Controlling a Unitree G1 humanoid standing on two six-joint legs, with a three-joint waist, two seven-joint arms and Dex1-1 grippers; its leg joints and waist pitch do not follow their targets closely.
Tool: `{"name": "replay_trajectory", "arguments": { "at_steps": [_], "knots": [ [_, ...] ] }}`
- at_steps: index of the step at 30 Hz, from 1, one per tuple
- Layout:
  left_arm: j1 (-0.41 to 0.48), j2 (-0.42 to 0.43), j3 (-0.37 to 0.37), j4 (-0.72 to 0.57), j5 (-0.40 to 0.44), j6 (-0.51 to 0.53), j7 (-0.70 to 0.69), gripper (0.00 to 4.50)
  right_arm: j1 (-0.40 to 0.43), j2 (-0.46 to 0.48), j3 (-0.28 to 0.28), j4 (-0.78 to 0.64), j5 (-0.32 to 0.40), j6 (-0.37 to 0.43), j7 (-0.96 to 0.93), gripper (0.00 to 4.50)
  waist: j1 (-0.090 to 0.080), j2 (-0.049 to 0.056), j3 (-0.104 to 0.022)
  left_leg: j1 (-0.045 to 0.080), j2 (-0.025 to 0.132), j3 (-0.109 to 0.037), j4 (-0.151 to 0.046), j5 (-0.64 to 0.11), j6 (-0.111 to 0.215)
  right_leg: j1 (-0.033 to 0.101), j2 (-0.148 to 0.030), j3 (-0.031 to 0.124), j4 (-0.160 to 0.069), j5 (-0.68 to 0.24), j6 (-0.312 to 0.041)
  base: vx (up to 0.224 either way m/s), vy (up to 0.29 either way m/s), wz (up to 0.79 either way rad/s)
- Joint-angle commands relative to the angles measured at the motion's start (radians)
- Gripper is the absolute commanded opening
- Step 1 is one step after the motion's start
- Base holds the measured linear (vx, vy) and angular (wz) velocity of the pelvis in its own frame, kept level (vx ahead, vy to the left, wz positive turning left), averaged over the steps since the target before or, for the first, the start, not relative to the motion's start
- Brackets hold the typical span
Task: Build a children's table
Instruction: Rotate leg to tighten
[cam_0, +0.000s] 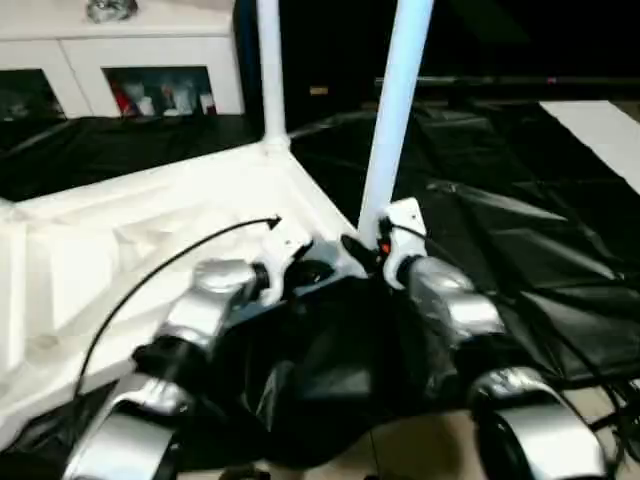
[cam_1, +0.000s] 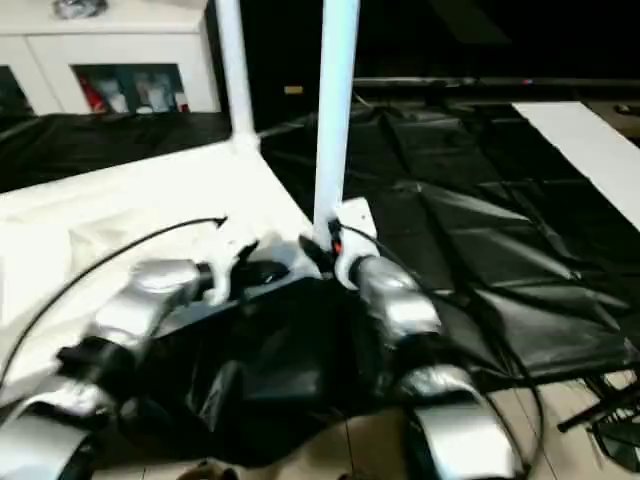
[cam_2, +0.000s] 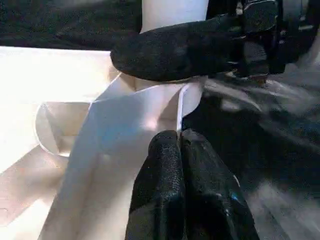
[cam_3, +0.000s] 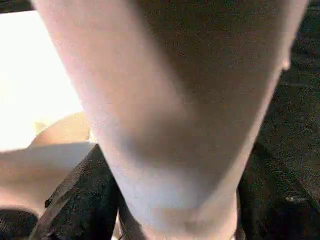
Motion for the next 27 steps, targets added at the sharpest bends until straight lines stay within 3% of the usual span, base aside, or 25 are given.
{"name": "replay_trajectory", "arguments": {
  "at_steps": [1,2,4,10,14,22,25,27],
  "knots": [
    [-0.055,-0.033,0.021,-0.024,-0.008,-0.028,0.059,0.0,0.013,0.073,0.048,0.05,0.0,0.044,0.037,2.67,0.001,-0.003,-0.071,0.018,0.036,-0.012,-0.069,-0.247,0.001,0.045,-0.084,0.05,-0.084,-0.289,-0.179,0.0,0.0,0.0],
    [-0.051,-0.037,0.019,-0.025,-0.011,-0.041,0.046,0.0,0.01,0.078,0.047,0.058,-0.007,0.029,0.06,2.67,0.002,-0.002,-0.073,0.016,0.036,-0.011,-0.067,-0.219,0.014,0.047,-0.083,0.05,-0.078,-0.234,-0.191,0.0,0.0,0.0],
    [-0.047,-0.038,0.016,-0.026,-0.014,-0.046,0.039,0.0,0.009,0.079,0.044,0.062,-0.004,0.016,0.079,3.23,0.001,-0.001,-0.074,0.016,0.037,-0.01,-0.066,-0.208,0.021,0.048,-0.082,0.049,-0.075,-0.2,-0.204,0.0,0.0,0.0],
    [-0.015,-0.001,0.005,-0.049,-0.029,-0.073,-0.048,0.0,0.01,0.034,0.069,0.03,0.007,-0.034,0.218,3.81,-0.001,-0.001,-0.07,0.018,0.037,-0.01,-0.068,-0.246,0.019,0.049,-0.084,0.05,-0.08,-0.252,-0.203,0.0,0.0,0.0],
    [0.001,0.025,0.006,-0.066,-0.041,-0.075,-0.096,0.0,0.03,-0.025,0.099,-0.018,0.002,-0.051,0.345,4.27,-0.003,-0.001,-0.072,0.015,0.039,-0.011,-0.066,-0.226,0.034,0.053,-0.083,0.049,-0.075,-0.207,-0.218,0.0,0.0,0.0],
    [0.047,0.088,-0.007,-0.129,-0.087,-0.076,-0.261,0.0,0.095,-0.178,0.14,-0.155,0.026,-0.043,0.639,4.45,0.006,-0.003,-0.071,0.016,0.042,-0.006,-0.062,-0.215,0.058,0.054,-0.08,0.048,-0.073,-0.201,-0.232,0.0,0.0,0.0],
    [0.057,0.109,-0.012,-0.143,-0.092,-0.075,-0.298,0.0,0.123,-0.224,0.155,-0.213,0.047,-0.016,0.73,4.45,0.014,-0.005,-0.068,0.017,0.043,-0.005,-0.063,-0.229,0.063,0.051,-0.079,0.048,-0.077,-0.233,-0.222,0.0,0.0,0.0],
    [0.065,0.122,-0.017,-0.154,-0.098,-0.07,-0.327,0.0,0.134,-0.243,0.163,-0.23,0.045,-0.019,0.761,4.45,0.018,-0.004,-0.067,0.019,0.044,-0.007,-0.064,-0.248,0.049,0.047,-0.082,0.048,-0.081,-0.287,-0.212,0.0,0.0,0.0]
  ]
}}
